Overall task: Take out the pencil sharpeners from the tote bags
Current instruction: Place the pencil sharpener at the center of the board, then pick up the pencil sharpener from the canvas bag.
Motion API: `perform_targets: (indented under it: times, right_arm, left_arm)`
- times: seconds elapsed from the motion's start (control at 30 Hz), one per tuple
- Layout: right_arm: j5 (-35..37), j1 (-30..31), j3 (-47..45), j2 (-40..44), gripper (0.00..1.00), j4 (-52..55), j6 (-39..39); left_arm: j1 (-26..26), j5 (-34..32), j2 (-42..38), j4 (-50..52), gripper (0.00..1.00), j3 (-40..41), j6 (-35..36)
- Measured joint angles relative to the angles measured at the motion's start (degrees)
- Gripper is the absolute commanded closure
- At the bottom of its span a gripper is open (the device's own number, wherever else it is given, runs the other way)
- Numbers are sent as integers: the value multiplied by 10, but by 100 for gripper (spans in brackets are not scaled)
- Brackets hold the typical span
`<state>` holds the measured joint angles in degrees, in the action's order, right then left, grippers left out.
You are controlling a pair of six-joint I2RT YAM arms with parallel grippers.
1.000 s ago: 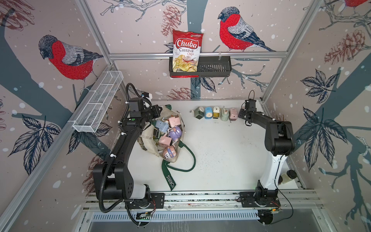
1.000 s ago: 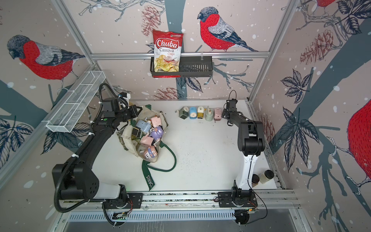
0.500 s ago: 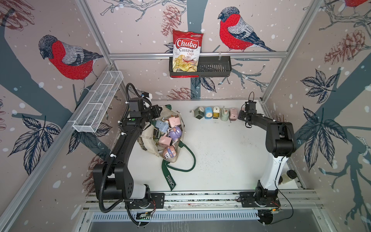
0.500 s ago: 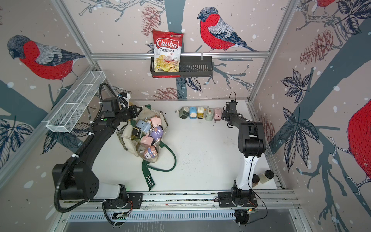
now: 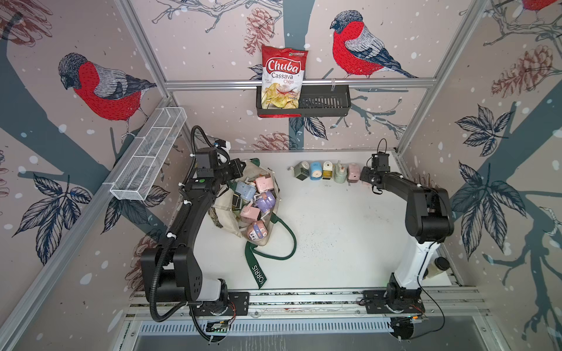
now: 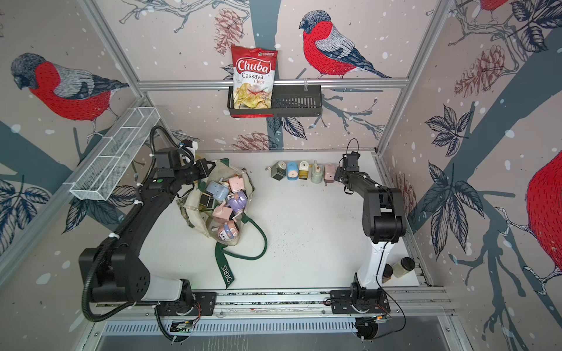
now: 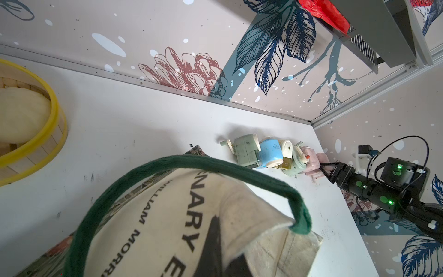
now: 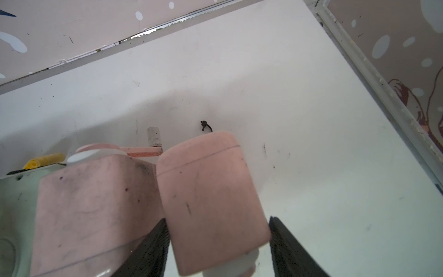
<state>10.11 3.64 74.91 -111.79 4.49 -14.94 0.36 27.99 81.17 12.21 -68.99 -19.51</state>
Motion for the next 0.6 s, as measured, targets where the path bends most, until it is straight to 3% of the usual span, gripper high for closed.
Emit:
perform_targets:
  times: [0.17,0.37,0.6]
  right_arm:
    - [1,0,-10,36,27,2,-3]
    - [16,10,-44,129,28,21,-25]
    - [3,96,-117,288,30,13,-64]
  left_arm:
    - [-1,-1,0,0,100,0,0]
    - [-1,-2,1,0,100,0,0]
    - [-4,-9,2,-1,100,0,0]
